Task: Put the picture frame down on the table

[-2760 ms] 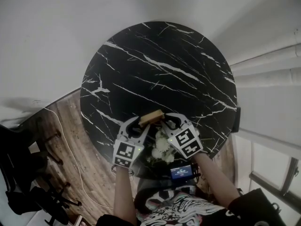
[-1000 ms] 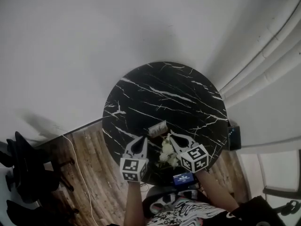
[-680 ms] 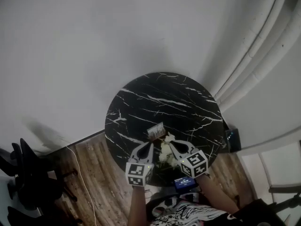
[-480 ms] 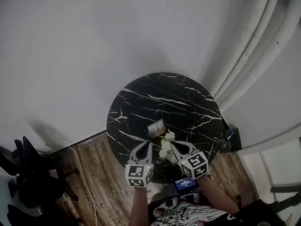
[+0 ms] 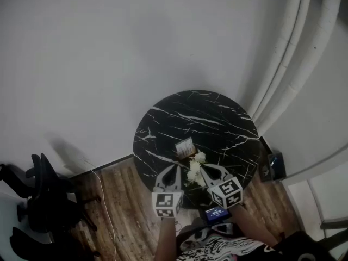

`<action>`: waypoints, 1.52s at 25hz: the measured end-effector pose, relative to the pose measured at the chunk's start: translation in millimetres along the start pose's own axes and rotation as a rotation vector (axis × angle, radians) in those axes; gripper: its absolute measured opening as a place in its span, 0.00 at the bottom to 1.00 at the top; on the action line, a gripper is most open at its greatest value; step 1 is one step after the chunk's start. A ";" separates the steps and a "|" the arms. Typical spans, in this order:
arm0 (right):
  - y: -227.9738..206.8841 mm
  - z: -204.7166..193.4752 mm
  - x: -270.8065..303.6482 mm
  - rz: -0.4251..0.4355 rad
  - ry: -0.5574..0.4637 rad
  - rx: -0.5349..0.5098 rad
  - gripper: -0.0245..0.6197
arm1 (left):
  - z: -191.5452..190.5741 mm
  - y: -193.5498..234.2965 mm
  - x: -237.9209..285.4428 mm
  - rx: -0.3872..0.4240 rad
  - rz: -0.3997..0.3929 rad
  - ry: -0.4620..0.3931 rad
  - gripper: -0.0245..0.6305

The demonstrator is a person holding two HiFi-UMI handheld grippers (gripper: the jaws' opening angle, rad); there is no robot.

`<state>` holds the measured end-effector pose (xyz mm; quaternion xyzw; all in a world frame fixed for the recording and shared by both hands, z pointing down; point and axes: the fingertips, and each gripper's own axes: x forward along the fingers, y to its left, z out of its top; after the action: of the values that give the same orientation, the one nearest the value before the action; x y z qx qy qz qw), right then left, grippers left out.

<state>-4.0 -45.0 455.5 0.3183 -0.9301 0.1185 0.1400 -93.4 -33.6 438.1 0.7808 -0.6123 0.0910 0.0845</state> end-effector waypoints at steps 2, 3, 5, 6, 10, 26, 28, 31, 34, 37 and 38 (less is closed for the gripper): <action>-2.1 2.5 -11.4 -0.001 -0.007 -0.002 0.07 | 0.9 -9.2 -5.5 -0.023 0.011 0.014 0.06; -3.2 3.5 -17.3 -0.001 -0.010 -0.003 0.07 | 1.3 -14.1 -8.8 -0.042 0.019 0.026 0.06; -5.5 5.7 -27.6 0.003 -0.022 -0.007 0.07 | 2.8 -21.6 -15.3 -0.078 0.044 0.034 0.06; -6.2 6.7 -32.2 0.006 -0.031 -0.012 0.07 | 3.3 -24.7 -18.5 -0.091 0.058 0.029 0.06; -1.1 8.1 -50.0 0.033 -0.067 -0.034 0.07 | 0.5 -35.4 -35.8 -0.109 0.102 0.009 0.06; 13.9 5.5 -79.5 0.058 -0.088 -0.100 0.07 | 3.2 -58.9 -67.7 -0.058 0.141 -0.030 0.06; 15.4 5.9 -79.4 0.062 -0.085 -0.101 0.07 | 4.4 -58.5 -68.6 -0.057 0.143 -0.028 0.06; 15.3 5.6 -80.3 0.061 -0.087 -0.094 0.07 | 4.1 -60.2 -69.9 -0.050 0.144 -0.020 0.06; 14.6 4.6 -80.5 0.063 -0.088 -0.094 0.07 | 2.5 -61.2 -70.3 -0.043 0.144 -0.013 0.06; 14.0 2.4 -79.1 0.067 -0.085 -0.094 0.07 | -0.7 -61.2 -69.6 -0.046 0.145 -0.005 0.06; 13.5 1.6 -78.6 0.069 -0.084 -0.094 0.07 | -1.5 -61.2 -68.8 -0.047 0.146 -0.003 0.06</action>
<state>46.8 8.9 425.8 0.2838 -0.9501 0.0659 0.1117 -50.1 45.9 421.4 0.7321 -0.6696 0.0813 0.0950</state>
